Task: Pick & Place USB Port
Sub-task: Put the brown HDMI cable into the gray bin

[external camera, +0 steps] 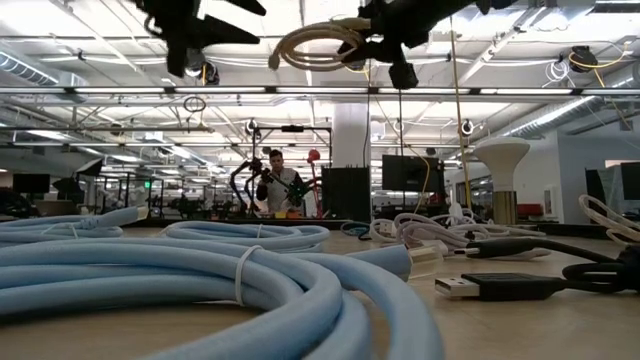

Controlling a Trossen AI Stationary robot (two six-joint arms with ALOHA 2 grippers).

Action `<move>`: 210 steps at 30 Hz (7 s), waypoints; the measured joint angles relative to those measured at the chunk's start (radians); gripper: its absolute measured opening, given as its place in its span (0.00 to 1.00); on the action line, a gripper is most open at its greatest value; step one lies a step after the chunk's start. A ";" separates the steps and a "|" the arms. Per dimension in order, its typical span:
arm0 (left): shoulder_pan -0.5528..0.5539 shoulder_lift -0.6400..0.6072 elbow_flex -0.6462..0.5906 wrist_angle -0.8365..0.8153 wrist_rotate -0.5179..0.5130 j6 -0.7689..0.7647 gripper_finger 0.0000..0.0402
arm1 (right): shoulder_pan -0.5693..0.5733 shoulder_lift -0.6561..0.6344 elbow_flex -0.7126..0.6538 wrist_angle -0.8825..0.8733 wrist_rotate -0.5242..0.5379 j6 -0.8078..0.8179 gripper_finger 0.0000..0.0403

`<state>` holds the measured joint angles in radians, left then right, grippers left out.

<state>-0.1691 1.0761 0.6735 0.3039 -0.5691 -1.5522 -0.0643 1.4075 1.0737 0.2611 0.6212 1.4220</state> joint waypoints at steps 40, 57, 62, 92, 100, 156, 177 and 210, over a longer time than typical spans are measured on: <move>-0.104 0.183 0.215 0.004 -0.276 -0.031 0.04 | 0.002 -0.144 0.000 0.129 -0.461 -0.399 0.23; -0.509 0.156 0.367 -0.224 -0.698 -0.155 0.03 | 0.000 -0.260 0.004 -0.122 -0.489 -0.510 0.62; -0.618 0.209 0.548 -0.730 -0.647 -0.605 0.03 | 0.016 -0.252 0.003 -0.221 -0.501 -0.571 0.60; -0.593 0.529 0.973 -1.881 0.323 0.281 0.03 | 0.119 -0.227 0.002 -0.294 -0.500 -0.599 0.47; -0.588 0.543 0.897 -1.881 0.353 0.525 0.03 | 0.120 -0.227 0.002 -0.281 -0.405 -0.555 0.45; 0.031 0.051 0.753 -1.878 0.051 1.356 0.03 | 0.274 -0.047 -0.107 0.063 -0.196 -0.465 0.37; -0.116 0.030 0.558 -1.876 0.390 1.189 0.03 | 0.309 -0.047 -0.107 0.063 -0.203 -0.518 0.30; -0.618 -0.002 0.483 -1.877 0.480 0.741 0.03 | 0.301 -0.047 -0.107 0.060 -0.205 -0.492 0.32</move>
<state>-0.7874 1.0744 1.1569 -1.5735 -0.0886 -0.8112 0.2371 1.3602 0.9665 0.3210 0.4160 0.9298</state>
